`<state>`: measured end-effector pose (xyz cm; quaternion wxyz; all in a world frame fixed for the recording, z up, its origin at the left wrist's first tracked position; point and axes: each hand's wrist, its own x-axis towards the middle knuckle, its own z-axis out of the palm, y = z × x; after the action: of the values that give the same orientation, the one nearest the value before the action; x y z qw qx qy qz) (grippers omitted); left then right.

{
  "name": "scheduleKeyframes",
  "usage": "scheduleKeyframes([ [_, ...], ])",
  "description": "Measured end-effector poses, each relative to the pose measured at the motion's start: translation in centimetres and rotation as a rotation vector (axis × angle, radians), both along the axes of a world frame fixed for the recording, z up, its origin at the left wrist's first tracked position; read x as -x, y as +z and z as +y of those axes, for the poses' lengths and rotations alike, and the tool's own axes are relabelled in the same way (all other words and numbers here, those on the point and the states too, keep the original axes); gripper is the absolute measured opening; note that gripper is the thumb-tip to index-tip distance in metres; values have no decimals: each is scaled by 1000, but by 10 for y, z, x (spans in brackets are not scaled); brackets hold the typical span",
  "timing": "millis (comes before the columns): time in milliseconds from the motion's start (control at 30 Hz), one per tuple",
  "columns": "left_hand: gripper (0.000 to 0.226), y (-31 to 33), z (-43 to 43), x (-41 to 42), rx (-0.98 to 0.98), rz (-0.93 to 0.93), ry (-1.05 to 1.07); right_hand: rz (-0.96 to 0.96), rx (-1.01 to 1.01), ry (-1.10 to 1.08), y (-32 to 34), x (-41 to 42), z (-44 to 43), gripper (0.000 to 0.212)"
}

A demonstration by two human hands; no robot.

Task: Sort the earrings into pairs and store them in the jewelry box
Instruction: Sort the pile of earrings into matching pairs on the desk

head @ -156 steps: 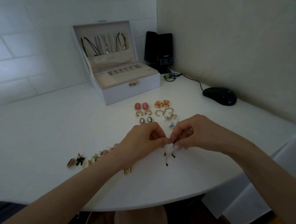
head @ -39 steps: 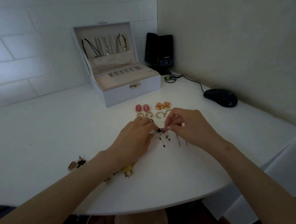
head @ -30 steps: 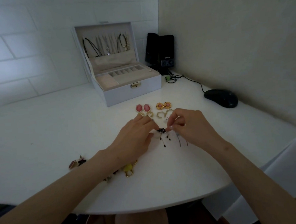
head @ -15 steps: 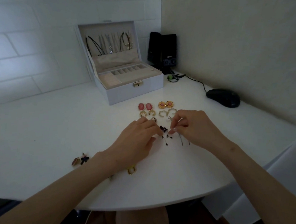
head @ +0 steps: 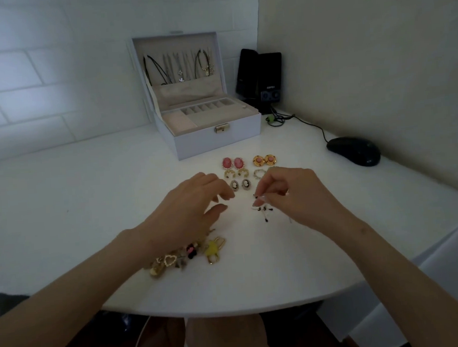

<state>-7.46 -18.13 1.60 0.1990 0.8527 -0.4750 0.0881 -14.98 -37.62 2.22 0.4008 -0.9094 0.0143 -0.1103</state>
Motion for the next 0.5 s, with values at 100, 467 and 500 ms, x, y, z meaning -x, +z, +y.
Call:
scheduleKeyframes([
  [100, 13, 4, 15, -2, -31, 72, 43, 6, -26, 61, 0, -3, 12, 13],
  [467, 15, 11, 80, -23, -3, 178, 192, 13, 157, 234, -16, -19, 53, 9],
  [500, 16, 11, 83, -24, -7, 182, 204, 8, 172, 240, -17, -22, 56, 9],
])
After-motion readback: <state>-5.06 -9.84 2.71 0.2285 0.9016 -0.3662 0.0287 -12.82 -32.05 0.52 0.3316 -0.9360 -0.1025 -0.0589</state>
